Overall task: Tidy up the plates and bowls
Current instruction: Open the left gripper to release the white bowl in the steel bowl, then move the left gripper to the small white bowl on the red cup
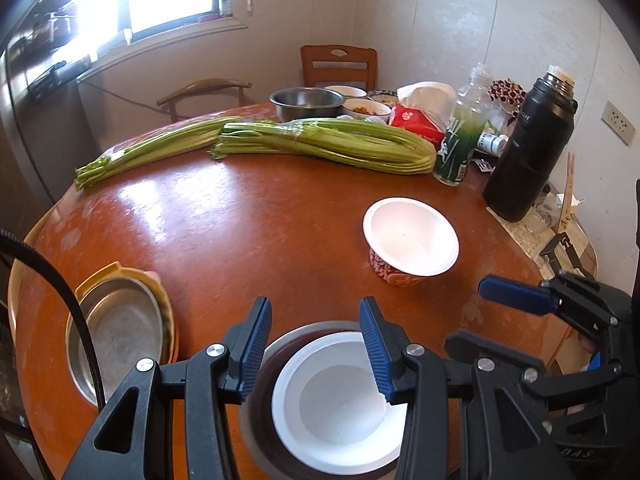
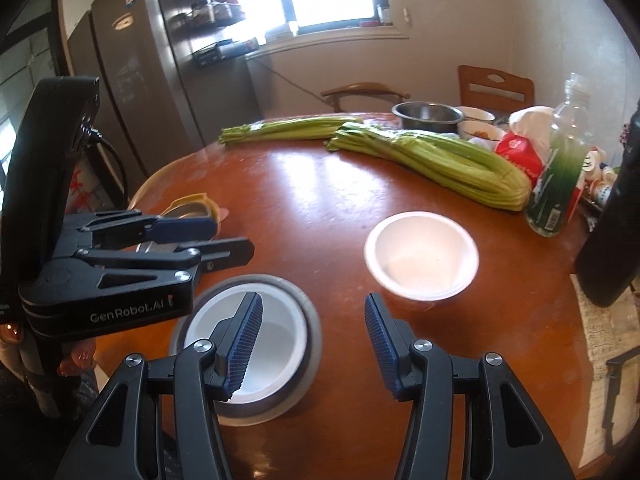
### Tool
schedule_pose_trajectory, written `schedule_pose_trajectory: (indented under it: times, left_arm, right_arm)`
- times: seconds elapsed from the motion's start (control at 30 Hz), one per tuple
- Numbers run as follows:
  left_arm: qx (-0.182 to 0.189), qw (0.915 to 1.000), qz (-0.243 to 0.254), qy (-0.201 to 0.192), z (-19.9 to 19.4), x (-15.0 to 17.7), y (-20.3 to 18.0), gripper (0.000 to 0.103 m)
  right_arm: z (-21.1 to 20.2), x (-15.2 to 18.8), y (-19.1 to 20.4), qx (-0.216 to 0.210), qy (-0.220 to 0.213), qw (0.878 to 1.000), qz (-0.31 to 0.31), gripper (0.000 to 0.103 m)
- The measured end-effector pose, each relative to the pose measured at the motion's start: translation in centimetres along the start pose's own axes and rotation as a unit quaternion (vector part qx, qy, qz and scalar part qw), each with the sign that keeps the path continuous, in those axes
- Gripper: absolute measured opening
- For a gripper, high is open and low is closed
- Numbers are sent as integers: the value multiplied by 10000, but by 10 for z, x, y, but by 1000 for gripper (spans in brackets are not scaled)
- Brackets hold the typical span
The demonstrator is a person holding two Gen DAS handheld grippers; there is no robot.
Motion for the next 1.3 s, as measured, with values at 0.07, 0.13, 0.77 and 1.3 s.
schedule_pose_trajectory:
  times: [0.07, 0.13, 0.77, 1.3]
  left_arm:
    - [25, 10000, 41, 27, 5, -4, -3, 45]
    - [59, 9999, 89, 45, 8, -8, -6, 45]
    - [409, 9986, 193, 278, 48, -31, -17, 45]
    - [627, 9965, 166, 530, 83, -43, -15, 45]
  right_arm:
    - [1, -3, -8, 66, -16, 10000, 69, 55]
    - [2, -6, -18, 158, -22, 9997, 159, 55]
    - [38, -14, -82, 655, 301, 9940, 824, 55]
    - [85, -7, -101, 702, 834, 9888, 1016, 55]
Point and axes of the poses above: each gripper's, at about its wrist camera, not at the fingertips, and z roughly the way its jaws point, y to its left, x to its underside, the point moved 4 cm from there along z, roughly the way its jaws point, and after that the axes turned 5 degrees about x, right-handed, at the moved point
